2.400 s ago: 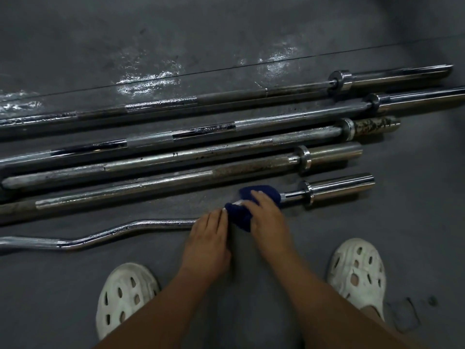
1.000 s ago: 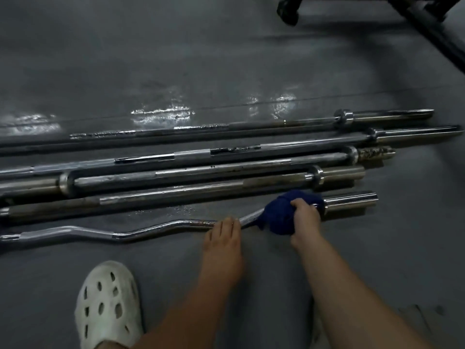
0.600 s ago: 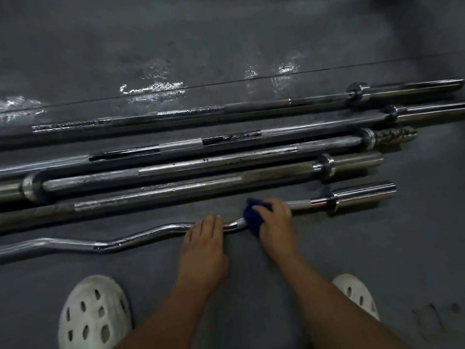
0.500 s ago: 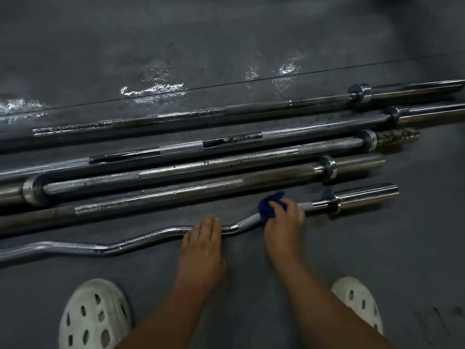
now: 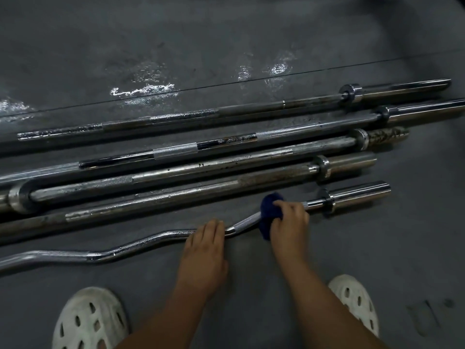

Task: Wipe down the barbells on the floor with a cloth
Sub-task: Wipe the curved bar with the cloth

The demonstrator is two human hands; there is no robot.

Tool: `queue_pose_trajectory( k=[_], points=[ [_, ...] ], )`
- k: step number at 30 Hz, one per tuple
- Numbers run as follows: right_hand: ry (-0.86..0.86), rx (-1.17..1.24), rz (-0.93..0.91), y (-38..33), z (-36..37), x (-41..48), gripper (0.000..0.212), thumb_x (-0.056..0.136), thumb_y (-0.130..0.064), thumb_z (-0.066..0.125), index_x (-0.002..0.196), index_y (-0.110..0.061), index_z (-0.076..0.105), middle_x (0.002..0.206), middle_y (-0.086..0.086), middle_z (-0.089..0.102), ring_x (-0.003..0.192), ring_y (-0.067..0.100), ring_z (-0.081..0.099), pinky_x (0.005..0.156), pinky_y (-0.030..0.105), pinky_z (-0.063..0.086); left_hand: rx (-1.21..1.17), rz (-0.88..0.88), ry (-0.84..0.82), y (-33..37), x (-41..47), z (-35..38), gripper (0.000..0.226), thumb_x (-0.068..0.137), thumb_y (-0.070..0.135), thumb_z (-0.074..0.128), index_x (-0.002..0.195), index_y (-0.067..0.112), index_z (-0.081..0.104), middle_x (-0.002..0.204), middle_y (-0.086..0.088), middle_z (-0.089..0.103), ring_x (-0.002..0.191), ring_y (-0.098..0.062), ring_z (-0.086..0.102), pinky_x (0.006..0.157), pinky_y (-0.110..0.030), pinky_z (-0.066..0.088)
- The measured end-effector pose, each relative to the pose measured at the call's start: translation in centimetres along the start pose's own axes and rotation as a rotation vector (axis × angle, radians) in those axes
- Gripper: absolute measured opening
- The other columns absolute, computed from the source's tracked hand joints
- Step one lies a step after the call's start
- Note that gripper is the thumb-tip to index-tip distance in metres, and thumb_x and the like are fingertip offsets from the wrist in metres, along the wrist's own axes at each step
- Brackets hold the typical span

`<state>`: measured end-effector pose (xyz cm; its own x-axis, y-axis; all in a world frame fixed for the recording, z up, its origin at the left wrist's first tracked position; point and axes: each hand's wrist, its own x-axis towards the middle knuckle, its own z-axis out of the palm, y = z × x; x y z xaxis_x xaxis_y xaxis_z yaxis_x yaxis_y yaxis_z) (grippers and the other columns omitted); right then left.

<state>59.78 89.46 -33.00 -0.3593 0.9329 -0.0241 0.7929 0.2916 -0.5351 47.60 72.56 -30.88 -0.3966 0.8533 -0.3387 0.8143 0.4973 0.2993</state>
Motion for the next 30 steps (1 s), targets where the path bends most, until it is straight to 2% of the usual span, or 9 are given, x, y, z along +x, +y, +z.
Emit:
queue_pose_trajectory(
  k=[2,8,13,17,21,25,26,29,30],
  points=[
    [0.042,0.055,0.112,0.0,-0.7,0.9,0.055,0.079,0.003,0.057,0.129,-0.017,0.057,0.120,0.001,0.051,0.118,0.023,0.042,0.101,0.034,0.036,-0.002,0.001,0.015,-0.3,0.1,0.3,0.089,0.048,0.025,0.079,0.132,0.005,0.058,0.132,-0.013,0.059,0.115,-0.031,0.060,0.093,-0.045,0.054],
    [0.220,0.051,0.482,1.8,-0.6,1.7,0.029,0.090,-0.016,0.062,0.118,-0.018,0.067,0.123,0.014,0.046,0.103,0.037,0.055,0.097,0.040,0.044,-0.012,0.009,0.012,0.1,0.6,0.6,0.083,0.056,0.026,0.067,0.135,0.005,0.054,0.135,-0.014,0.056,0.118,-0.032,0.057,0.095,-0.047,0.052],
    [-0.048,0.064,0.018,-2.3,2.2,-1.5,0.024,0.080,-0.005,0.065,0.101,-0.015,0.070,0.106,0.008,0.046,0.093,0.029,0.054,0.091,0.033,0.046,-0.016,0.005,-0.003,0.7,1.3,0.4,0.085,0.055,0.027,0.073,0.136,0.007,0.054,0.138,-0.014,0.054,0.120,-0.032,0.056,0.096,-0.046,0.051],
    [0.156,0.149,0.422,1.0,0.2,1.2,0.028,0.088,-0.005,0.060,0.114,-0.010,0.068,0.119,0.014,0.046,0.104,0.033,0.056,0.101,0.029,0.038,-0.020,0.020,0.030,1.0,1.9,0.2,0.079,0.057,0.025,0.063,0.134,0.008,0.054,0.136,-0.014,0.054,0.118,-0.032,0.057,0.094,-0.045,0.052],
    [-0.147,0.095,-0.014,-1.4,1.2,-0.9,0.026,0.083,-0.008,0.066,0.108,-0.013,0.070,0.112,0.006,0.045,0.100,0.026,0.054,0.096,0.027,0.040,-0.014,0.040,-0.005,1.4,2.0,0.4,0.080,0.057,0.028,0.065,0.134,0.010,0.055,0.136,-0.013,0.055,0.117,-0.031,0.058,0.092,-0.045,0.052],
    [0.150,0.194,0.378,1.1,0.5,0.7,0.028,0.087,-0.004,0.061,0.113,-0.010,0.069,0.118,0.012,0.046,0.102,0.032,0.056,0.094,0.021,0.033,-0.015,0.053,0.002,1.8,2.7,0.4,0.080,0.058,0.026,0.063,0.136,0.012,0.051,0.139,-0.012,0.052,0.119,-0.031,0.055,0.094,-0.044,0.051],
    [0.135,0.175,0.374,0.7,0.8,0.5,0.027,0.087,-0.004,0.061,0.114,-0.007,0.068,0.118,0.014,0.046,0.101,0.033,0.055,0.093,0.022,0.034,-0.027,0.048,0.000,1.9,2.9,0.5,0.079,0.060,0.025,0.059,0.137,0.011,0.050,0.142,-0.013,0.050,0.121,-0.032,0.053,0.097,-0.045,0.050],
    [-0.157,0.124,-0.070,-1.1,2.2,-2.0,0.029,0.080,-0.006,0.065,0.108,-0.012,0.070,0.111,0.010,0.049,0.100,0.025,0.053,0.096,0.024,0.037,-0.046,0.039,-0.026,2.2,3.0,0.8,0.080,0.062,0.026,0.052,0.140,0.010,0.048,0.145,-0.016,0.047,0.121,-0.035,0.053,0.097,-0.048,0.050],
    [-0.142,0.183,-0.041,-0.7,2.0,-1.9,0.031,0.078,-0.004,0.064,0.106,-0.013,0.071,0.109,0.007,0.050,0.100,0.024,0.053,0.098,0.024,0.038,-0.038,0.042,-0.027,2.3,3.0,0.8,0.079,0.061,0.026,0.052,0.139,0.010,0.049,0.144,-0.016,0.048,0.119,-0.035,0.054,0.096,-0.047,0.050]
  ],
)
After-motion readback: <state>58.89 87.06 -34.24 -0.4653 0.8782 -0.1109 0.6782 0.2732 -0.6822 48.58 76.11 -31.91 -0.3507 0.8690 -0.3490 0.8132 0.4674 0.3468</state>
